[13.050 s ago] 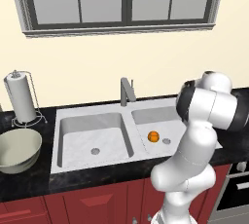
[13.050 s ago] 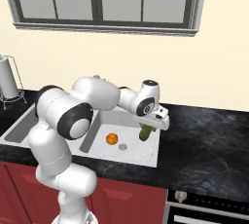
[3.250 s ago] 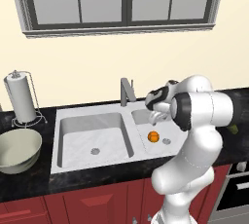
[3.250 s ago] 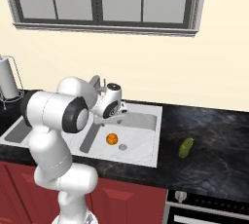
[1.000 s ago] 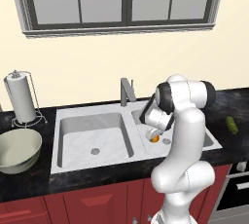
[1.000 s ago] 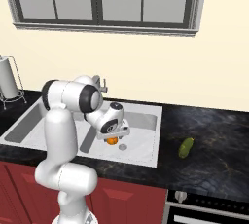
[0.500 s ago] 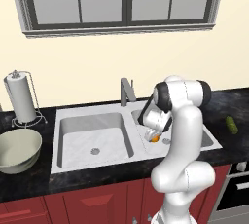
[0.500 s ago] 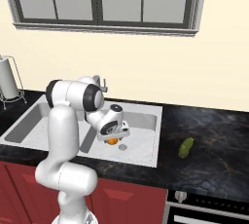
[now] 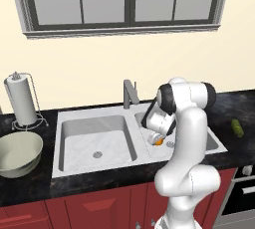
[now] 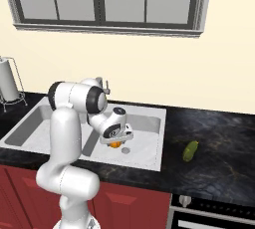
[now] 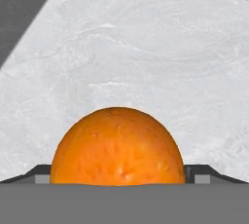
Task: Remove the cucumber and orange from the sink. Then move the bowl and cup from the counter to the sink for washing.
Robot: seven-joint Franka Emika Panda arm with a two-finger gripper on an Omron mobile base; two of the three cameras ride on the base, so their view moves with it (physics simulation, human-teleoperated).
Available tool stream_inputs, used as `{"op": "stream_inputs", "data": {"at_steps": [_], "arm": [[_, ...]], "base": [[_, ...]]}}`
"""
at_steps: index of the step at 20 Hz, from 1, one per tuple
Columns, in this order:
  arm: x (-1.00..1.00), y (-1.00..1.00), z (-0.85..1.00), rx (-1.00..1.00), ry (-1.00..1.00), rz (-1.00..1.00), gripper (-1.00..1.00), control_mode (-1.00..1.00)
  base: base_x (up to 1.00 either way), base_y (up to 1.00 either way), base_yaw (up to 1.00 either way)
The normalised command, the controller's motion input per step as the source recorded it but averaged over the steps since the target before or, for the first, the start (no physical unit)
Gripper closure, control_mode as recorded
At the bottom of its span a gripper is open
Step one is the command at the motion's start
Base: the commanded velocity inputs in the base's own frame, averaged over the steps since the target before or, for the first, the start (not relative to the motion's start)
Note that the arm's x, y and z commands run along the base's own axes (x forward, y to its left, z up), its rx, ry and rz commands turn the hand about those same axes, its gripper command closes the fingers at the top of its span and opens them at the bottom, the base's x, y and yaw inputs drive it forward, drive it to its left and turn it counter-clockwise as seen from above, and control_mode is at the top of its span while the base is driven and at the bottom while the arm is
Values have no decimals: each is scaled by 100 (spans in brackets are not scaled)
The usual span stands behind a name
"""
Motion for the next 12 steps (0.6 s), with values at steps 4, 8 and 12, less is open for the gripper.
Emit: {"op": "stream_inputs", "data": {"at_steps": [4, 8, 12], "arm": [[8, 15, -9, 0, 0, 0, 100, -100], [1, 6, -9, 0, 0, 0, 100, -100], [0, 0, -2, 0, 0, 0, 100, -100]], "base": [[0, 0, 0], [0, 0, 0], [0, 0, 0]]}}
